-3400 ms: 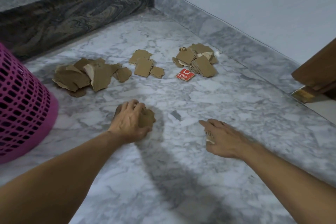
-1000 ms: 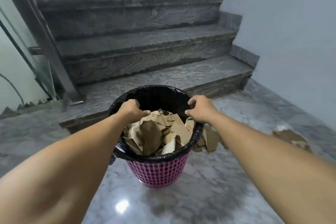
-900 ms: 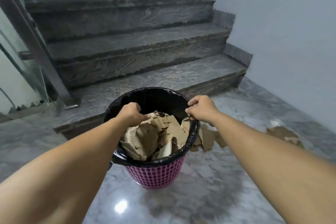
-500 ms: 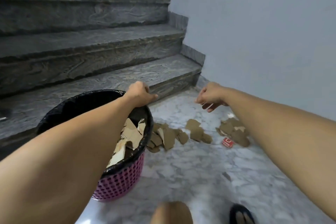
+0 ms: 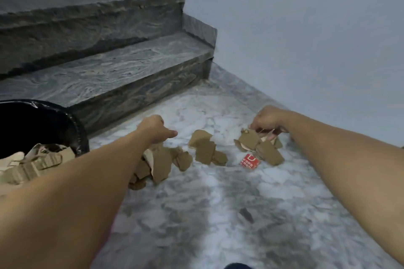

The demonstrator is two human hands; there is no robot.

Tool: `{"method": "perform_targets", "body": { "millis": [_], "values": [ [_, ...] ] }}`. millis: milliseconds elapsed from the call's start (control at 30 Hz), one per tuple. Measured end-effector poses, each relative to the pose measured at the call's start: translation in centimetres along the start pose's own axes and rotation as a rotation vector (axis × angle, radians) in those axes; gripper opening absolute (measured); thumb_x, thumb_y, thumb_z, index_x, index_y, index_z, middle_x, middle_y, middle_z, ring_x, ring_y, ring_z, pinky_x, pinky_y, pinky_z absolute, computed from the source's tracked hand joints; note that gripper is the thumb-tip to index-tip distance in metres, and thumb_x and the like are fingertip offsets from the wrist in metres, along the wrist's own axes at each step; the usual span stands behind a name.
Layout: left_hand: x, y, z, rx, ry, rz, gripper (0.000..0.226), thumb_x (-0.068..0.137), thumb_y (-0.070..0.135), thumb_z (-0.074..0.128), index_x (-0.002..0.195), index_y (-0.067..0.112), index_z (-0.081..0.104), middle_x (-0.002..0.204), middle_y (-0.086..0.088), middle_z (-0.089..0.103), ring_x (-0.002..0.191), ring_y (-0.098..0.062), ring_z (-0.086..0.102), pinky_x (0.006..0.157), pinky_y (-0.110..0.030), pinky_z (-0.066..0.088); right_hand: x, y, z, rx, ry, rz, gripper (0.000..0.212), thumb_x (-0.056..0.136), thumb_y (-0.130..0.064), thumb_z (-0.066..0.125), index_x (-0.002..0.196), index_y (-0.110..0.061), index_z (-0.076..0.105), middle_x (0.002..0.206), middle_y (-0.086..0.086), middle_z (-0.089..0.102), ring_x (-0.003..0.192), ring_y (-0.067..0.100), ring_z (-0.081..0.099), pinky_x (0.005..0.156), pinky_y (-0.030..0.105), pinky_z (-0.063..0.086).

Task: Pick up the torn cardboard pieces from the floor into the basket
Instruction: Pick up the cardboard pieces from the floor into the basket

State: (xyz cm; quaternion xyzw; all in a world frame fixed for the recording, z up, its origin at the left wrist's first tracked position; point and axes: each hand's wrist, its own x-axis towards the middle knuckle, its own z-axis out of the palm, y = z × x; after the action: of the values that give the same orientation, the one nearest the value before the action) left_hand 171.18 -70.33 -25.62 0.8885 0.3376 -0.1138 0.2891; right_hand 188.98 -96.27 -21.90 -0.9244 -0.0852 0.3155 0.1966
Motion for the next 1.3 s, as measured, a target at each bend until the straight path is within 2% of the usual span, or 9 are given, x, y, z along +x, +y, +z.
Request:
{"method": "perform_targets", "body": {
  "millis": [200, 333, 433, 633, 800, 867, 1033, 1167, 1300],
  "values": [
    [5.9, -3.5, 6.8, -0.077, -0.094, -0.306, 0.089, 0.085, 0.042, 0.068, 0.149, 0.002, 0.021, 0.144, -0.019, 0.035, 0.125, -0.034, 0.044, 0.092, -0.039, 0.046, 7.3, 6.6, 1.1, -0.033, -0.019, 0.123, 0.013, 0.087, -0.018, 0.067, 0.085, -0.007, 0.059, 0.064, 0.011, 0.052, 0.055, 0.023, 0.05, 0.065, 0.04, 0.051],
    [8.1, -5.9, 9.0, -0.113, 0.025, -0.547, 0.103, 0.082, 0.055, 0.066, 0.153, 0.009, 0.008, 0.159, -0.019, 0.001, 0.146, -0.038, 0.006, 0.115, -0.051, 0.023, 9.6, 8.2, 1.7, -0.045, -0.019, 0.064, 0.031, 0.093, -0.022, 0.063, 0.121, -0.013, 0.054, 0.107, 0.009, 0.057, 0.096, 0.025, 0.056, 0.093, 0.04, 0.048],
    [9.7, -8.9, 10.6, -0.256, 0.183, -0.758, 0.133, 0.062, 0.069, 0.075, 0.154, 0.013, -0.003, 0.16, -0.017, -0.015, 0.146, -0.041, -0.001, 0.114, -0.058, 0.022, 10.6, 9.3, 2.1, -0.041, 0.014, 0.08, 0.055, 0.094, -0.027, 0.06, 0.143, -0.014, 0.04, 0.143, 0.011, 0.047, 0.121, 0.028, 0.048, 0.085, 0.033, 0.041],
    [18.7, -21.2, 16.1, -0.515, 0.078, -0.813, 0.136, 0.013, 0.072, 0.087, 0.136, 0.03, 0.047, 0.139, -0.006, 0.049, 0.116, -0.035, 0.056, 0.082, -0.055, 0.053, 16.2, 12.6, 3.5, 0.089, 0.102, 0.178, 0.099, 0.06, -0.059, 0.08, 0.143, -0.02, 0.043, 0.144, 0.008, 0.049, 0.129, 0.03, 0.047, 0.105, 0.041, 0.043],
    [10.3, -7.7, 12.3, -0.384, 0.167, -0.744, 0.138, 0.049, 0.058, 0.089, 0.154, 0.019, 0.007, 0.159, -0.012, 0.004, 0.145, -0.035, 0.011, 0.114, -0.05, 0.022, 18.6, 12.9, 6.2, 0.09, 0.117, 0.214, 0.114, 0.041, -0.072, 0.078, 0.138, -0.025, 0.042, 0.139, 0.005, 0.049, 0.127, 0.032, 0.046, 0.099, 0.041, 0.042],
    [10.2, -6.6, 12.7, -0.405, 0.203, -0.684, 0.121, 0.064, 0.039, 0.088, 0.152, 0.013, 0.008, 0.156, -0.015, 0.009, 0.143, -0.036, 0.012, 0.113, -0.048, 0.022, 18.0, 11.3, 7.0, 0.077, 0.15, 0.208, 0.117, 0.044, -0.062, 0.085, 0.142, -0.024, 0.035, 0.141, 0.008, 0.046, 0.129, 0.033, 0.044, 0.099, 0.04, 0.041],
    [10.9, -6.6, 13.2, -0.352, 0.222, -0.645, 0.13, 0.045, 0.035, 0.096, 0.144, 0.012, 0.015, 0.145, -0.02, 0.023, 0.134, -0.041, 0.027, 0.105, -0.052, 0.037, 18.6, 9.7, 8.2, 0.192, 0.11, 0.138, 0.143, 0.033, -0.041, 0.097, 0.148, -0.024, 0.013, 0.139, 0.011, 0.048, 0.127, 0.033, 0.048, 0.106, 0.047, 0.042],
    [10.1, -5.1, 13.8, -0.36, 0.203, -0.56, 0.106, 0.052, 0.029, 0.095, 0.134, 0.006, 0.031, 0.139, -0.019, 0.031, 0.129, -0.037, 0.036, 0.097, -0.047, 0.046, 19.0, 8.9, 9.1, 0.222, 0.03, 0.092, 0.131, 0.018, -0.041, 0.098, 0.135, -0.012, 0.047, 0.121, 0.002, 0.065, 0.112, 0.024, 0.062, 0.097, 0.04, 0.052],
    [9.7, -4.6, 14.0, -0.514, 0.246, -0.551, 0.11, 0.053, 0.021, 0.095, 0.14, 0.005, 0.028, 0.138, -0.018, 0.048, 0.124, -0.036, 0.05, 0.097, -0.043, 0.049, 17.6, 7.3, 10.4, 0.334, -0.043, 0.014, 0.058, 0.04, -0.016, 0.099, 0.091, -0.011, 0.072, 0.094, 0.004, 0.075, 0.089, 0.022, 0.071, 0.086, 0.041, 0.058]
  ]
}}
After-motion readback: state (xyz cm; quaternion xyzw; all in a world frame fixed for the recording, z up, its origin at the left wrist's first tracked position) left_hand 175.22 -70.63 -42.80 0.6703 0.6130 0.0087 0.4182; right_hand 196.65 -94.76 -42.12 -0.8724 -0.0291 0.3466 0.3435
